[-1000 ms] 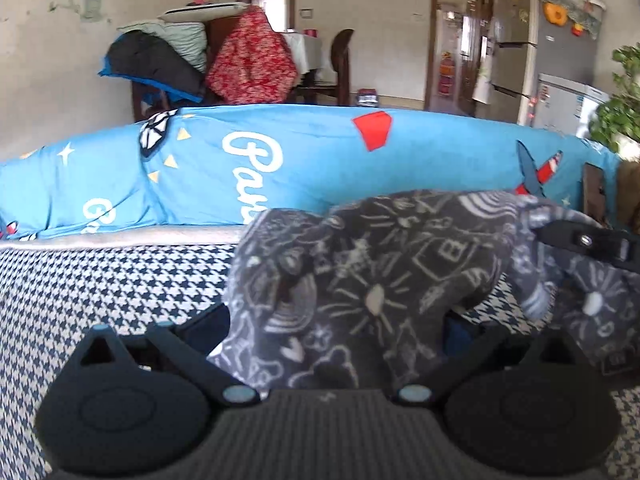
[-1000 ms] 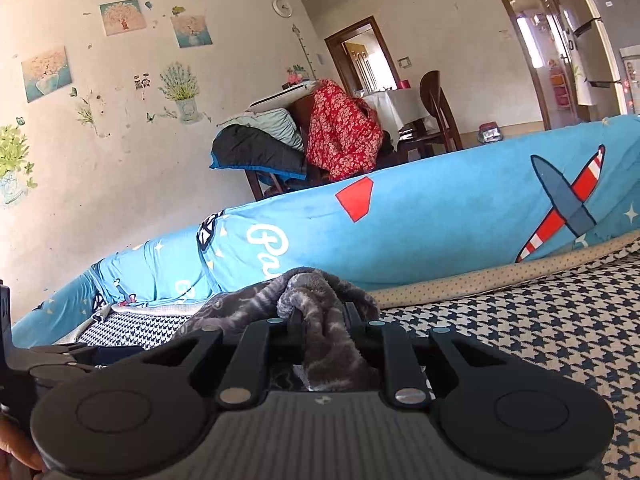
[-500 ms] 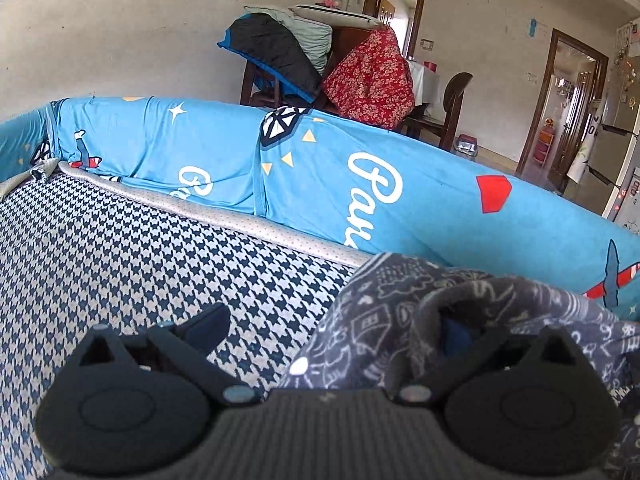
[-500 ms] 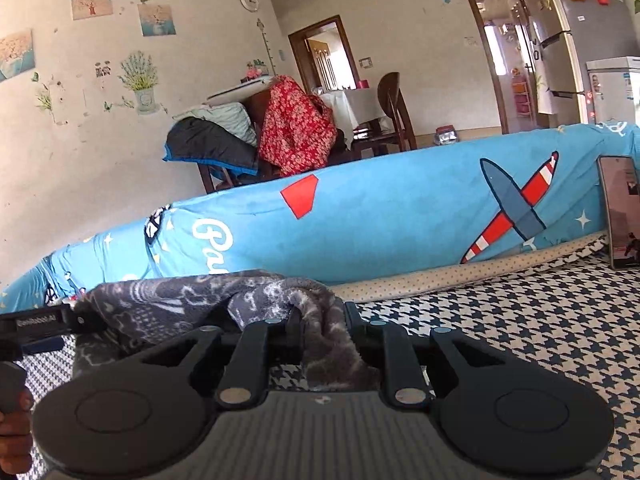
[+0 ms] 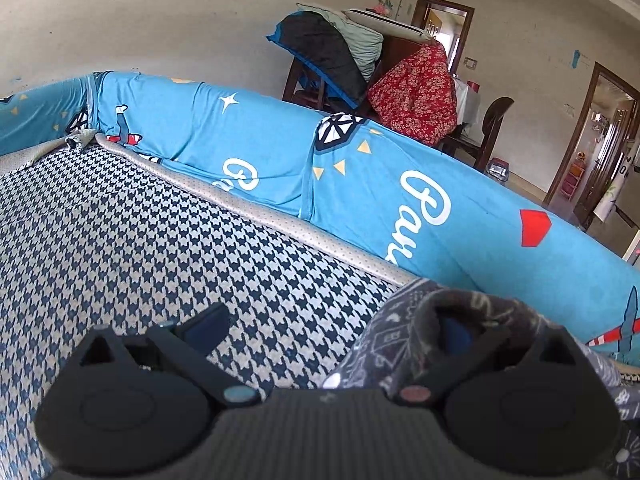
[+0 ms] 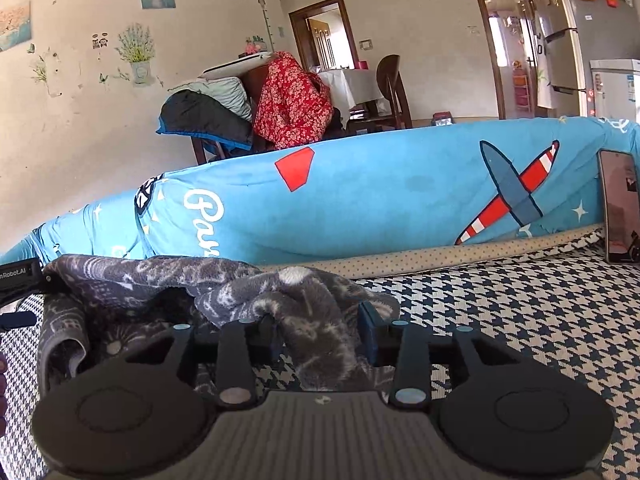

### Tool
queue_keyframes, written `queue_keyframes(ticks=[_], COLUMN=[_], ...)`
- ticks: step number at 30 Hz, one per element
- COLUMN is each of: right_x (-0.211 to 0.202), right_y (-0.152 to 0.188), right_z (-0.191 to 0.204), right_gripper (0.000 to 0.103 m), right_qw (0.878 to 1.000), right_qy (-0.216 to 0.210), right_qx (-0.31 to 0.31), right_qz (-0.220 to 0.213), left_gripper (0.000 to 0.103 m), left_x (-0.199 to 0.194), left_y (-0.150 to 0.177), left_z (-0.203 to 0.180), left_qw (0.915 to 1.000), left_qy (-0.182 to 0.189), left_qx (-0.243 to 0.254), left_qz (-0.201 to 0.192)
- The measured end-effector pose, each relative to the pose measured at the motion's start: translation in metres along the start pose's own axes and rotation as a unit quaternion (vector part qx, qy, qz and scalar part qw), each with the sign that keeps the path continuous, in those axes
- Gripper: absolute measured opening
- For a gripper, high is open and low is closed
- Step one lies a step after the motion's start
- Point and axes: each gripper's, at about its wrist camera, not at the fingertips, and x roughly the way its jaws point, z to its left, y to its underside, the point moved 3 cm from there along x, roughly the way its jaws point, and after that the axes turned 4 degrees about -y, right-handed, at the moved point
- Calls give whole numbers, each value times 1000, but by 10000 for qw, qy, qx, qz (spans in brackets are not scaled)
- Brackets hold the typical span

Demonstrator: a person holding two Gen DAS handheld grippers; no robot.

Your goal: Fold clothes

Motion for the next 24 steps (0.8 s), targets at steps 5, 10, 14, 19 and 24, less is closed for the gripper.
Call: queue_keyframes(ticks=[5, 10, 14, 19, 24], right_x=[3, 4, 3, -9, -18], right_y=[4, 4, 2, -1, 0], right_z=[2, 3, 1, 13, 27], right_gripper=[40, 43, 47, 54, 63], right_qw=[9999, 9999, 9999, 9986, 9955], right_qy=[-99, -39, -68, -397, -492], right_qx=[26, -21, -20, -325, -683], right_qz=[138, 143, 105, -164, -441], left_gripper=[103, 103, 103, 103, 103], left_x=[0, 0, -1, 1, -1], left_y=[-1, -3, -3, -3, -6], left_z=[7, 10, 10, 14, 26], left_qw=[9998, 9996, 9995, 9986, 9973], left_qy=[79, 142, 229, 351, 303], left_qx=[-173, -227, -191, -350, -669], left_qz=[70, 68, 78, 163, 91])
